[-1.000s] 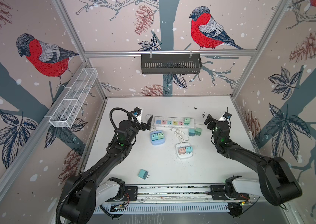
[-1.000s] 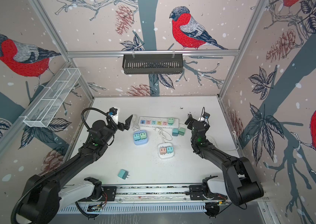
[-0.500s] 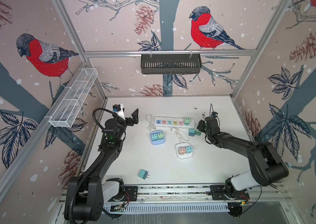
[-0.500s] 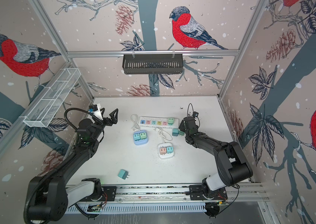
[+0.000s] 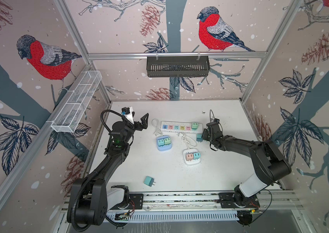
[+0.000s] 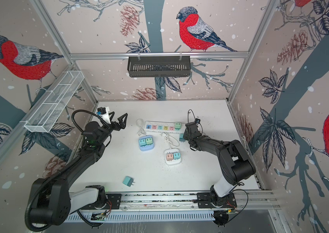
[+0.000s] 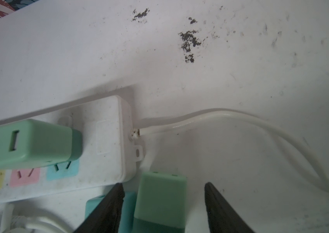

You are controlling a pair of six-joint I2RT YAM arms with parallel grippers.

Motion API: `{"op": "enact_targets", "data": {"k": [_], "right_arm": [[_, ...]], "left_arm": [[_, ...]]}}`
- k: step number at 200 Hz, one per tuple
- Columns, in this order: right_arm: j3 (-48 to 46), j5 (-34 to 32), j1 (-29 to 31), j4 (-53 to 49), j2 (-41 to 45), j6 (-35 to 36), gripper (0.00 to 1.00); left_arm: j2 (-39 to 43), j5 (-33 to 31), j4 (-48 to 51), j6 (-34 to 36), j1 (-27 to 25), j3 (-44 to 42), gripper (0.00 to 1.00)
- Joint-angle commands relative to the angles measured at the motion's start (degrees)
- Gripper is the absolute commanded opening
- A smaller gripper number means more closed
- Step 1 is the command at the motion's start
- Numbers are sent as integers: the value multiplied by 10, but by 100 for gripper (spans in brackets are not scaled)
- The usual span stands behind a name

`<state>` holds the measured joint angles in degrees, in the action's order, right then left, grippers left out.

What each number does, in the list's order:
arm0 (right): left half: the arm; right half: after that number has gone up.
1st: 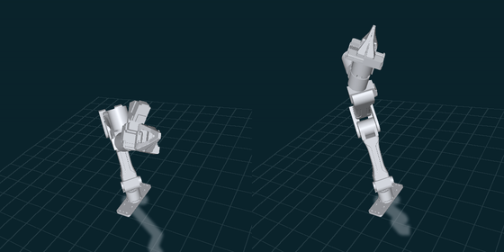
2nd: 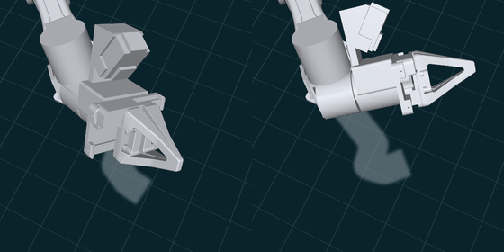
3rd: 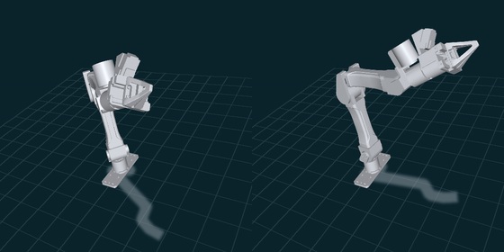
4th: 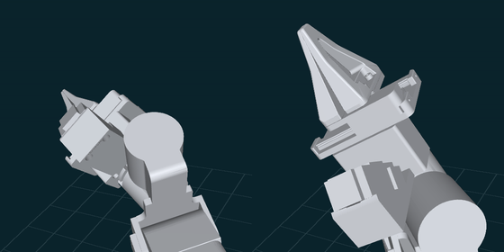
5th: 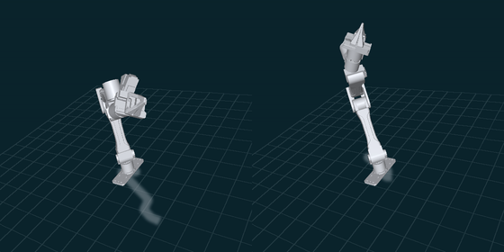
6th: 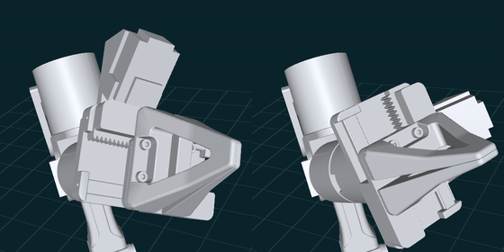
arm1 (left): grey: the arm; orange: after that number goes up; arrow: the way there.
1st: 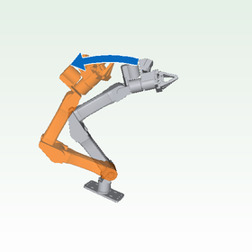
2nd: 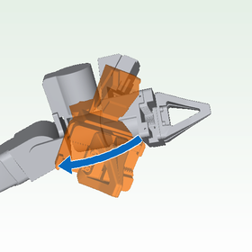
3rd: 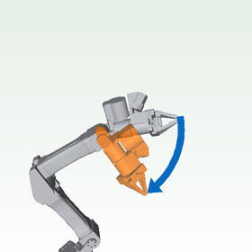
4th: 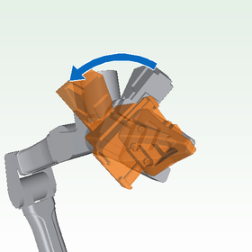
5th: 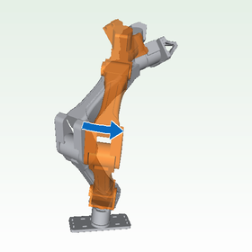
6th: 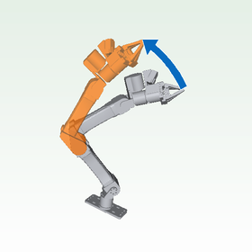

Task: Insert the plug
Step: 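Close the right gripper on the second green adapter beside the power strip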

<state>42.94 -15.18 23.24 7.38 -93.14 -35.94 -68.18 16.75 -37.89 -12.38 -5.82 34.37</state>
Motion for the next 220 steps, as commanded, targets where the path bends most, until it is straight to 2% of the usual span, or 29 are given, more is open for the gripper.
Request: {"op": "enact_targets", "data": {"k": [1, 48, 104, 134, 167, 193, 220], "right_arm": [[-7, -3, 0, -1, -11, 4, 65], [-25, -12, 1, 4, -34, 2, 58], [-54, -16, 17, 18, -7, 2, 51], [-58, -15, 23, 21, -2, 10, 42], [-66, -22, 18, 31, 3, 19, 34], [-75, -20, 16, 45, 27, 23, 28], [-86, -34, 25, 65, 71, 36, 27]], "left_arm": [[6, -36, 13, 26, -13, 10, 98], [14, -80, 41, 38, -34, 14, 98], [-2, -61, 48, 35, -38, 29, 98], [-2, -70, 53, 30, -39, 28, 98], [-7, -49, 56, 17, -39, 34, 99], [-22, -103, 104, -54, -39, 67, 98], [-29, -120, 179, -108, -40, 115, 98]]}}
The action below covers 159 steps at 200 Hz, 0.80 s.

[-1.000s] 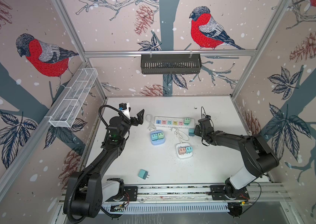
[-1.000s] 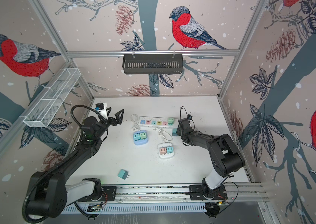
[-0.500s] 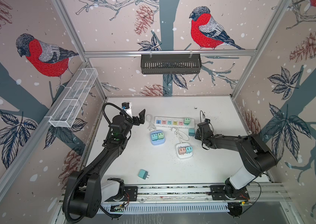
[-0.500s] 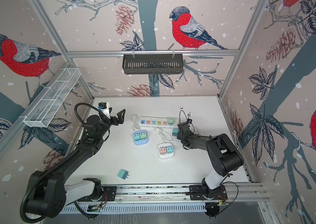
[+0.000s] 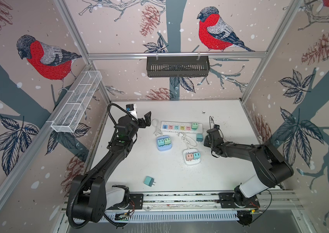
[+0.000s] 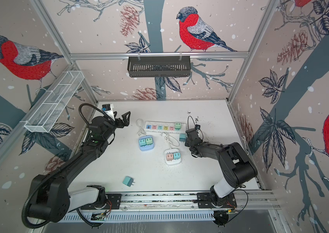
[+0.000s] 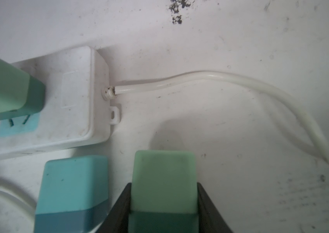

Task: Insert the plug
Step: 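Close the right gripper on the second green adapter beside the power strip, then lift the green adapter with the right gripper while the left reaches toward it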

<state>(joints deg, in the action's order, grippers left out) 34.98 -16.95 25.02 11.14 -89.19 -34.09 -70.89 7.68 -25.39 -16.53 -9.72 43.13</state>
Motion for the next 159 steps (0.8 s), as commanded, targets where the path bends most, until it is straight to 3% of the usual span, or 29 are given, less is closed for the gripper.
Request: {"op": "enact_targets", "data": {"k": [1, 14, 64, 116, 159], "right_arm": [[-8, -17, 8, 29, 33, 18, 27], [-17, -29, 16, 52, 61, 31, 27], [-73, -45, 72, 221, 162, 138, 24], [-134, -41, 118, 401, 224, 261, 18], [-168, -13, 122, 491, 244, 320, 13]], "left_arm": [[-2, -30, 55, -68, -1, 28, 98], [7, -38, 50, -90, 0, 23, 98], [72, 6, -14, -44, 0, -39, 98], [74, 109, -39, -26, 0, -47, 98], [28, 239, -88, -16, -2, -28, 98]]}}
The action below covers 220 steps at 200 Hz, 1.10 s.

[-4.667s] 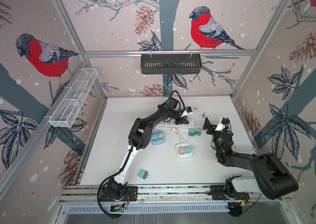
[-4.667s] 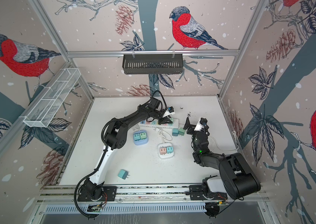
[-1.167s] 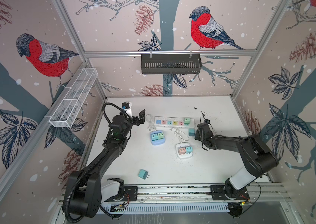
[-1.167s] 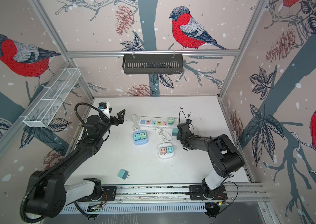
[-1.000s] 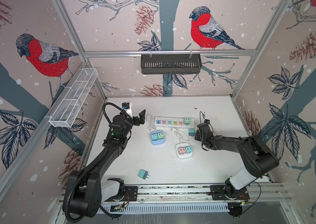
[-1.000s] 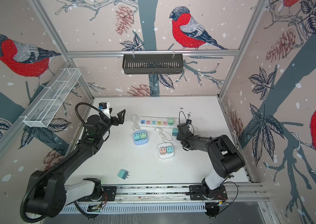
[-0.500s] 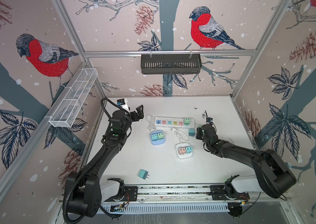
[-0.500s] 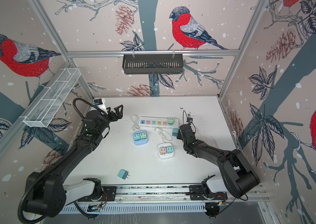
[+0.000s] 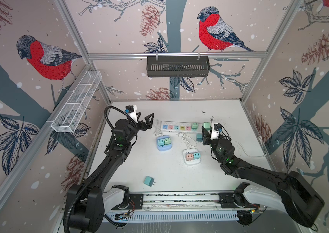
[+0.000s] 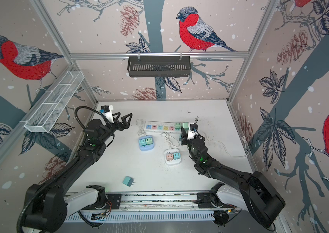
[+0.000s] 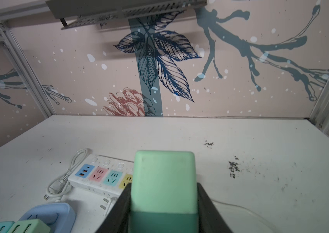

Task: Insert the plug
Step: 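Lift the green adapter with the right gripper while the left reaches toward it, then close the left gripper on the green adapter while the right gripper opens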

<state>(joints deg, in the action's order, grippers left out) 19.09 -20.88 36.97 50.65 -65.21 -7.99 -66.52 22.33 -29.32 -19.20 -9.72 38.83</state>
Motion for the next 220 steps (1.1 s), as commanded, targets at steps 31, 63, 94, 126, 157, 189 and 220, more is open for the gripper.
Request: {"op": "enact_targets", "data": {"k": [31, 63, 94, 126, 157, 189, 220], "right_arm": [[-27, 49, 16, 164, -11, 111, 11], [-15, 48, 46, 157, -8, 160, 9], [-47, 49, 76, 217, 1, 214, 10], [-42, 62, 85, 224, -6, 232, 9], [-27, 69, 99, 241, -32, 252, 9], [-17, 64, 119, 254, -54, 266, 9], [-12, 60, 140, 252, -59, 281, 9]], "left_arm": [[-35, 139, -45, 25, -24, 27, 97], [-42, 124, 48, 66, -82, 73, 96], [-56, 197, 24, 49, -114, 84, 92], [-74, 232, 19, 41, -154, 102, 90], [-98, 222, 68, 72, -207, 137, 88], [-134, 219, 100, 89, -244, 177, 84], [-165, 221, 116, 94, -247, 206, 79]]}}
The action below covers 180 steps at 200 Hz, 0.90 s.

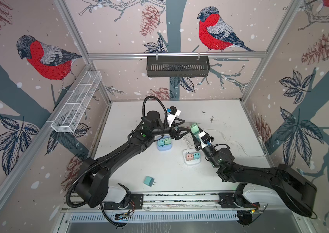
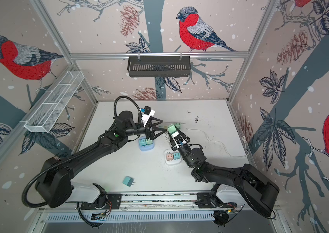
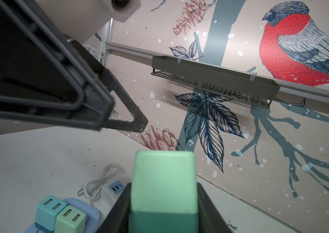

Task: Insert the plug
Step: 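Close the left gripper on the green adapter while the right gripper opens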

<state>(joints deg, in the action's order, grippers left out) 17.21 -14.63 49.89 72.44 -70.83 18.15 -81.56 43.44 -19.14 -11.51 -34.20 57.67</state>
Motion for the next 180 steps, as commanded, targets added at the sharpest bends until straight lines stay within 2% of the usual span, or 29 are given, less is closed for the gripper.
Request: {"op": "enact_targets", "data": {"k": [1, 88, 104, 126, 149, 161, 180], "right_arm": [[7, -3, 12, 34, -3, 20, 9], [33, -13, 20, 26, -23, 36, 9], [33, -10, 21, 24, -21, 35, 9], [31, -14, 22, 34, -21, 36, 10], [41, -14, 22, 22, -26, 36, 11], [47, -15, 23, 13, -29, 36, 17], [41, -17, 24, 22, -30, 31, 33]], "left_arm": [[-16, 11, 14, 17, -2, 18, 79], [-54, 18, 59, 45, -21, 62, 58], [-59, 36, 62, 46, -22, 66, 49], [-62, 57, 66, 48, -23, 70, 32], [-63, 62, 68, 54, -23, 74, 7], [-65, 67, 67, 59, -23, 74, 0], [-70, 71, 70, 77, -22, 75, 0]]}}
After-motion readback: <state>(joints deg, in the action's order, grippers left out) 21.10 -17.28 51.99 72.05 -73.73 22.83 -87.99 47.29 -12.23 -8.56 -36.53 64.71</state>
